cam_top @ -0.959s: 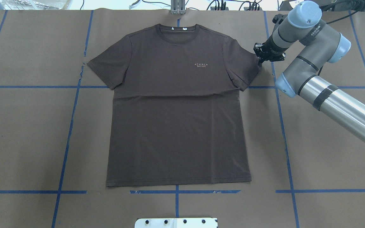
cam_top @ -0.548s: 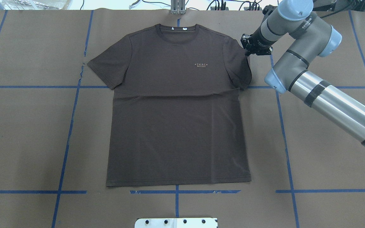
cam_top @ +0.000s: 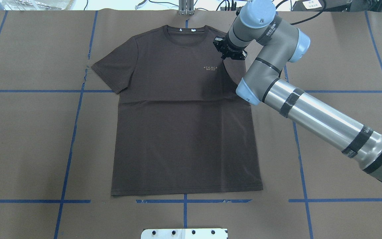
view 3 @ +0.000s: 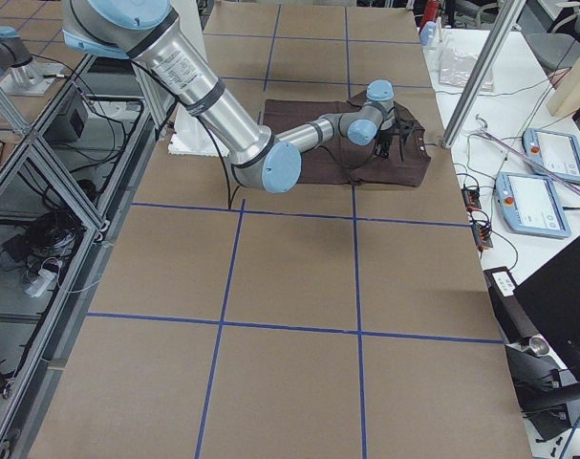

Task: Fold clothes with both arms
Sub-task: 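Grasp the sleeve with the right gripper and fold it toward the shirt center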

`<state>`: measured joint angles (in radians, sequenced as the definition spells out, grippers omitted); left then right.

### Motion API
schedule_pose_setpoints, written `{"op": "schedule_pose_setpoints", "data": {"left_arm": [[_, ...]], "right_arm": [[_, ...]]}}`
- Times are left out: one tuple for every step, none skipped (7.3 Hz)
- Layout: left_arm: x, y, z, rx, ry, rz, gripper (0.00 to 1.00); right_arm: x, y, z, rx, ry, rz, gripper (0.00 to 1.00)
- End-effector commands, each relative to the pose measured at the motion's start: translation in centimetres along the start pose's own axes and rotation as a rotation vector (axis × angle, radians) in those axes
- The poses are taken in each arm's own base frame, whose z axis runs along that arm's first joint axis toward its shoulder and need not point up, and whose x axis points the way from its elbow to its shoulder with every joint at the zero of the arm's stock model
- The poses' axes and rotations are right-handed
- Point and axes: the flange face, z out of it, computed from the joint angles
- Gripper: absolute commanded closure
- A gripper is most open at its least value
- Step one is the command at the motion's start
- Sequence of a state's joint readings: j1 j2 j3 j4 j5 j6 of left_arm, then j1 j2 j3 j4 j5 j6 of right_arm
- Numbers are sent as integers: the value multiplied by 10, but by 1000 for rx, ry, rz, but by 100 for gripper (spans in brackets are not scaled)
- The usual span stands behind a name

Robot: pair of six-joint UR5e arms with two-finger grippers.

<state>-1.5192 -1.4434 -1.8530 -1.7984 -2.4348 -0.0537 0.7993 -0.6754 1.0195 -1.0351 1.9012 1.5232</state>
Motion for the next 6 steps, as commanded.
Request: {"op": "schedule_pose_setpoints", "data": {"left_arm": [[4, 2, -4, 5, 0, 5, 0], [4, 2, -4, 6, -2, 0, 0], [6, 1, -5, 6, 0, -34, 0], [7, 1, -3, 7, -1, -87, 0], [14, -15, 9, -6, 14, -132, 0], [55, -67, 22, -4, 40, -168, 0]], "right_arm": [[-27, 25, 16, 48, 16, -4, 100], [-23, 24, 18, 50, 22, -2, 81], [-24, 26, 18, 49, 19, -13, 1], [-25, 33, 14, 41, 6, -29, 0], [-12, 34, -1, 40, -29, -52, 0], [20, 42, -26, 11, -82, -77, 0]]}}
